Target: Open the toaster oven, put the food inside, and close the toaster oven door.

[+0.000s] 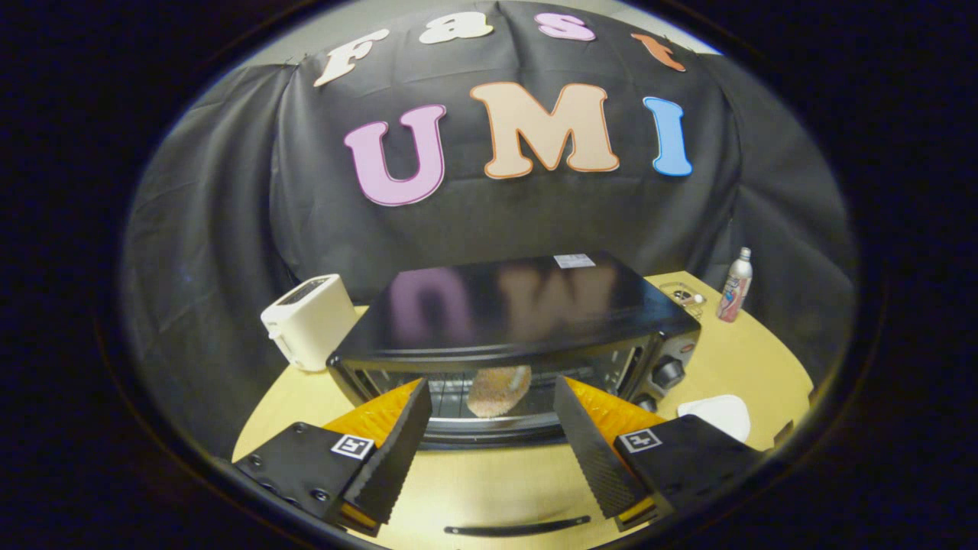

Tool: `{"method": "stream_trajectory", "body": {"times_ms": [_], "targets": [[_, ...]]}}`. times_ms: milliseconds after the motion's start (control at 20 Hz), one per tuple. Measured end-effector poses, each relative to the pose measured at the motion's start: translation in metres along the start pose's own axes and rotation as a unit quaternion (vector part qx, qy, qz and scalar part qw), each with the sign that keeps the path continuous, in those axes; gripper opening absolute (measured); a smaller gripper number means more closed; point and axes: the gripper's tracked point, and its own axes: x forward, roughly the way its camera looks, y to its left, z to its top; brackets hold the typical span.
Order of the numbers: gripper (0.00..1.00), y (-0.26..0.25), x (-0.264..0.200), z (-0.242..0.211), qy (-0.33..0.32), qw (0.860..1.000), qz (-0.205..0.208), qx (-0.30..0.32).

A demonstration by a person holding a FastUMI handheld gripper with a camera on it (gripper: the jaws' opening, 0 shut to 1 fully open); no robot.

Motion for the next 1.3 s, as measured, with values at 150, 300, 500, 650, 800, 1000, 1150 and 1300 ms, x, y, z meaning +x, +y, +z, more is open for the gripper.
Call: {"method": "stream_trajectory", "body": {"times_ms": [150, 300, 500, 650, 800, 1000, 1150, 1300], "targets": [[1.0, -0.017, -0.025, -0.046, 0.032, 0.999, -0.023, -0.011], [1.0, -0.031, -0.049, -0.105, 0.085, 0.996, -0.032, -0.004], [1.0, -0.044, -0.068, -0.165, 0.138, 0.989, -0.04, -0.026], [1.0, -0.048, -0.062, -0.198, 0.173, 0.984, -0.038, -0.035], [1.0, -0.046, -0.05, -0.211, 0.189, 0.98, -0.03, -0.047], [1.0, -0.042, -0.049, -0.202, 0.181, 0.981, -0.02, -0.073], [1.0, -0.037, -0.051, -0.174, 0.145, 0.987, -0.013, -0.065], [1.0, -0.028, -0.04, -0.134, 0.104, 0.993, -0.009, -0.048]]}}
